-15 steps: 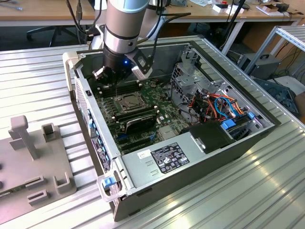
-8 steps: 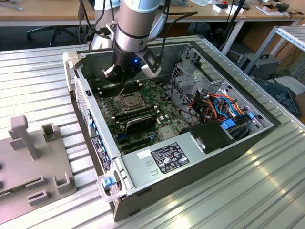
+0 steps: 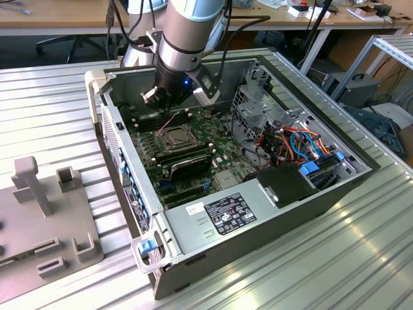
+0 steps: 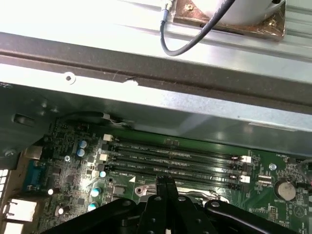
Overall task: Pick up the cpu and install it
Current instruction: 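Install the first cpu locking lever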
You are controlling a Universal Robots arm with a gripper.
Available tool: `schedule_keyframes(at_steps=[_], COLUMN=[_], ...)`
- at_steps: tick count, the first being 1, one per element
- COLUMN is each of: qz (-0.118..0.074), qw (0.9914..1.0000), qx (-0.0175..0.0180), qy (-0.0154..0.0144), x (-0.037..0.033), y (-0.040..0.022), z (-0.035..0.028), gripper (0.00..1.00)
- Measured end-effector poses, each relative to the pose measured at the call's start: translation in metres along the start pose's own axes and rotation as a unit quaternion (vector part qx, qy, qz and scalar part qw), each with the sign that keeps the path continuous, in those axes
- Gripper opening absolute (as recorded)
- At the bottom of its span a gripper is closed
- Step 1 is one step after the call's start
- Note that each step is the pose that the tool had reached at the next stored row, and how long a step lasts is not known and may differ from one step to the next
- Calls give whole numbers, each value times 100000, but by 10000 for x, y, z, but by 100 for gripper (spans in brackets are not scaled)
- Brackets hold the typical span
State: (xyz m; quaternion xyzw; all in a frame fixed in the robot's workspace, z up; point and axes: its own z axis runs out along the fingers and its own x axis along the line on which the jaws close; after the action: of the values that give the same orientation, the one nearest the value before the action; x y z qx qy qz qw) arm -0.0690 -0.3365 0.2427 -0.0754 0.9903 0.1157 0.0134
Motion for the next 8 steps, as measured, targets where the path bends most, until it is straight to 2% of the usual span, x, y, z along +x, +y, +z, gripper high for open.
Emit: schedule_keyframes(at_steps=[3, 8], qz=[78, 903], qw=[100000, 99996], qx=[0, -26], qy=[-18, -218], x=[-24, -44], y=[-12, -26], z=[17, 53], gripper=[11, 11])
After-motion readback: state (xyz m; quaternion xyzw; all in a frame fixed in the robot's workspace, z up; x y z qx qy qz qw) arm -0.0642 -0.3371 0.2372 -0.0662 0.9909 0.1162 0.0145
